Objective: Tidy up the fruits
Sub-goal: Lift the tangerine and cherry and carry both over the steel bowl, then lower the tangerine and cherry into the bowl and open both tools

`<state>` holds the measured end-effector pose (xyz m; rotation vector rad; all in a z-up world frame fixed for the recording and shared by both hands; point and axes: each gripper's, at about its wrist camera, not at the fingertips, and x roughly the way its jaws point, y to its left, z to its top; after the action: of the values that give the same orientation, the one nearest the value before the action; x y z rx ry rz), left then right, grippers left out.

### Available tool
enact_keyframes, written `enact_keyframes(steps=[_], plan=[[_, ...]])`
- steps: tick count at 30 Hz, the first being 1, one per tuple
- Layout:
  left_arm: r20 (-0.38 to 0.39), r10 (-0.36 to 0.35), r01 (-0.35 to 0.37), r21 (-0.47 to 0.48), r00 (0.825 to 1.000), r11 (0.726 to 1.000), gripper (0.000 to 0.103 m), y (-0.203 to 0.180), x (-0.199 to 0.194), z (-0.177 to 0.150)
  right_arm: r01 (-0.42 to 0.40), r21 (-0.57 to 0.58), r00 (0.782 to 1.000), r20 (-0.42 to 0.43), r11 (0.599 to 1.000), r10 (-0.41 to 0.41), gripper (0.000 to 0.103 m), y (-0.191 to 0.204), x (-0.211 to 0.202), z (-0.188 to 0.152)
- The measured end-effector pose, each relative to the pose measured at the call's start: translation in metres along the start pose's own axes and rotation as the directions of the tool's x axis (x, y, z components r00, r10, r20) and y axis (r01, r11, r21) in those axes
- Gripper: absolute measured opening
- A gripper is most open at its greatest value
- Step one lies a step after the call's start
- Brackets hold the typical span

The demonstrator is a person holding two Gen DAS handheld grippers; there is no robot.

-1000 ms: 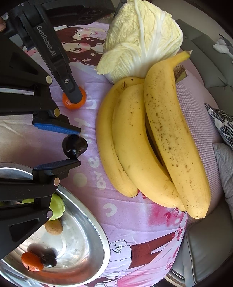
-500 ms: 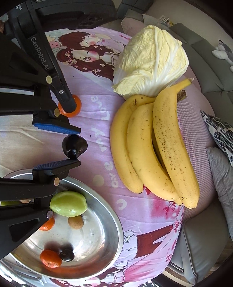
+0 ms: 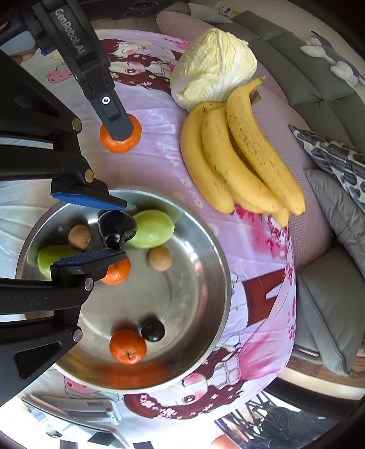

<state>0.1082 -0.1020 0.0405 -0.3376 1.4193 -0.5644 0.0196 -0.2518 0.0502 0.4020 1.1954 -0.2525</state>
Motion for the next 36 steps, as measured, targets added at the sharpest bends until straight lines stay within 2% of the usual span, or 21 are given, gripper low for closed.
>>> enact_keyframes(steps=[7, 14, 20, 32, 36], plan=[[-0.077, -0.006, 0.013, 0.096, 0.997, 0.995, 0.034, -0.035, 0.022, -0.025, 0.037, 0.094, 0.999, -0.017, 0.995, -0.036, 0.031, -0.049, -0.002, -0.016], [-0.112, 0.026, -0.011, 0.134, 0.993, 0.991, 0.034, -0.047, 0.043, -0.034, 0.052, 0.133, 0.998, -0.044, 0.990, -0.046, 0.031, -0.071, 0.006, -0.021], [-0.124, 0.055, -0.042, 0.104, 0.991, 0.994, 0.034, -0.036, 0.051, -0.034, 0.062, 0.128, 0.996, -0.074, 0.990, -0.053, 0.031, -0.075, 0.016, -0.022], [-0.104, 0.050, -0.042, 0.081, 0.993, 0.996, 0.035, -0.035, 0.045, -0.034, 0.035, 0.140, 0.997, -0.067, 0.990, -0.026, 0.033, -0.083, 0.013, -0.022], [-0.089, 0.070, -0.062, 0.090, 0.994, 0.994, 0.035, -0.036, 0.038, -0.035, 0.030, 0.149, 0.998, -0.060, 0.988, -0.021, 0.051, -0.085, 0.010, -0.022]])
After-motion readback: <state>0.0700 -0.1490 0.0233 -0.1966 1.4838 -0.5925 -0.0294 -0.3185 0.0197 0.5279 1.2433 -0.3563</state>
